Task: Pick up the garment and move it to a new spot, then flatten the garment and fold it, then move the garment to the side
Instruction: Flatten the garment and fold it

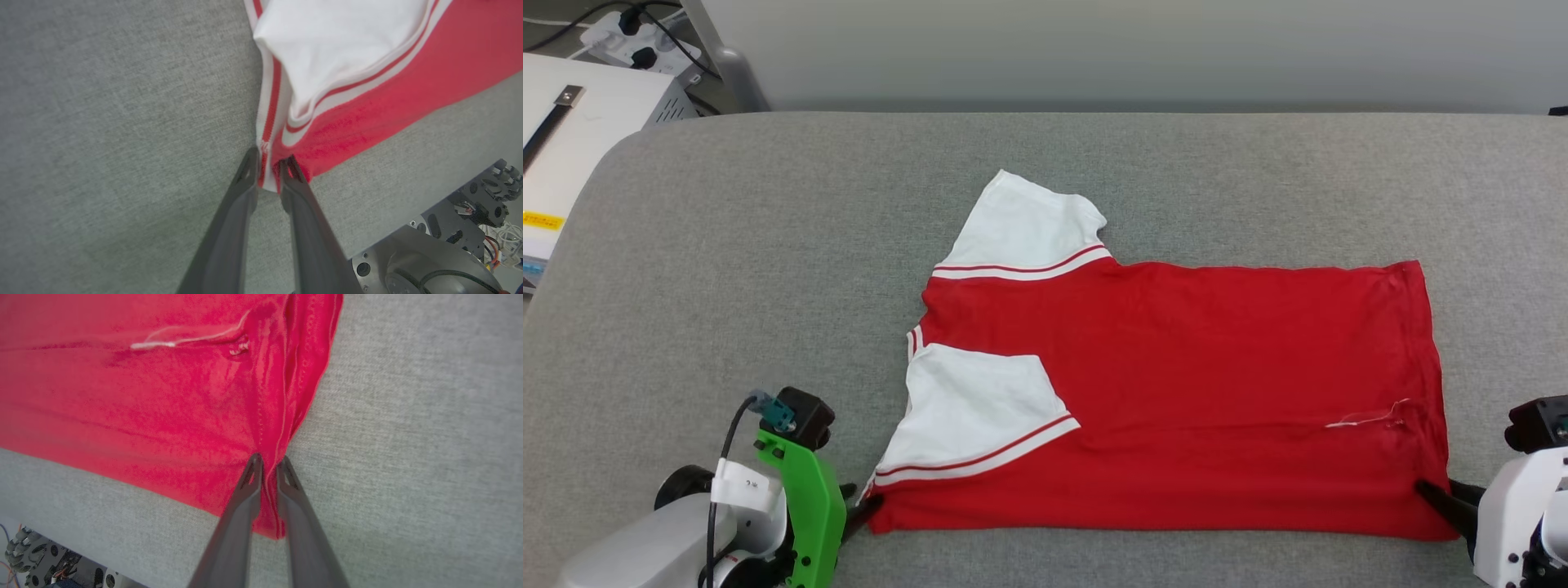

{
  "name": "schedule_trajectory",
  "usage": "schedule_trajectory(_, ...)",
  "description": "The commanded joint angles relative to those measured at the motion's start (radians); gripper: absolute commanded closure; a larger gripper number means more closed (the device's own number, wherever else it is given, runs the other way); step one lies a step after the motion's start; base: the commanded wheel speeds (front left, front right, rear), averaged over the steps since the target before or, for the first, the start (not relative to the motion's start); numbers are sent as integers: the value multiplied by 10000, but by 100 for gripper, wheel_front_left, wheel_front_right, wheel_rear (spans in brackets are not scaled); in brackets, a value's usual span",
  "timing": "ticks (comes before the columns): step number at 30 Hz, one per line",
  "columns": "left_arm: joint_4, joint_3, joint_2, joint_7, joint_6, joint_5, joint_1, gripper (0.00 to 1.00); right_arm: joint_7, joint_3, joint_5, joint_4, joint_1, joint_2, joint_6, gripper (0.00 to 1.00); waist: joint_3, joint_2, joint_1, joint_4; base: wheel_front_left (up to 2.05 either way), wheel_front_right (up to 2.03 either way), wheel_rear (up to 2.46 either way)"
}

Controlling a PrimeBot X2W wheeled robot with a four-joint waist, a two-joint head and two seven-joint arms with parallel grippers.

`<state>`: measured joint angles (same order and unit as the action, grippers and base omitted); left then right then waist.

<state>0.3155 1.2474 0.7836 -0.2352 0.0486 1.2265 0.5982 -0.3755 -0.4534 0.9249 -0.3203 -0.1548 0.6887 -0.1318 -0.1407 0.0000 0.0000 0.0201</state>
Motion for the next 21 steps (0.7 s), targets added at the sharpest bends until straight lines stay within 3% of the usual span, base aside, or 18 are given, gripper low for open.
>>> schedule_trajectory(1,113,-88,39,115,-48,-105,53,0,315,142,-164,4,147,-88,11,0,121,0,0,51,0,0,0)
schedule_trajectory(8,-222,-703,390,787,-171,-369,803,0,1817,996,-926,708,287,-288,11,0,379,0,0,-17,0,0,0)
schedule_trajectory(12,-237,-1044,543,1138,-384,-849,1559,0,2731,1734,-1738,1121,236,-737,11,0,309,0,0,-221,0,0,0)
schedule_trajectory(21,422,-1651,-1,612,-164,-1248,3943,0,3588,3083,-3590,2892,130,-2152,11,0,-715,0,0,-888,0,0,0)
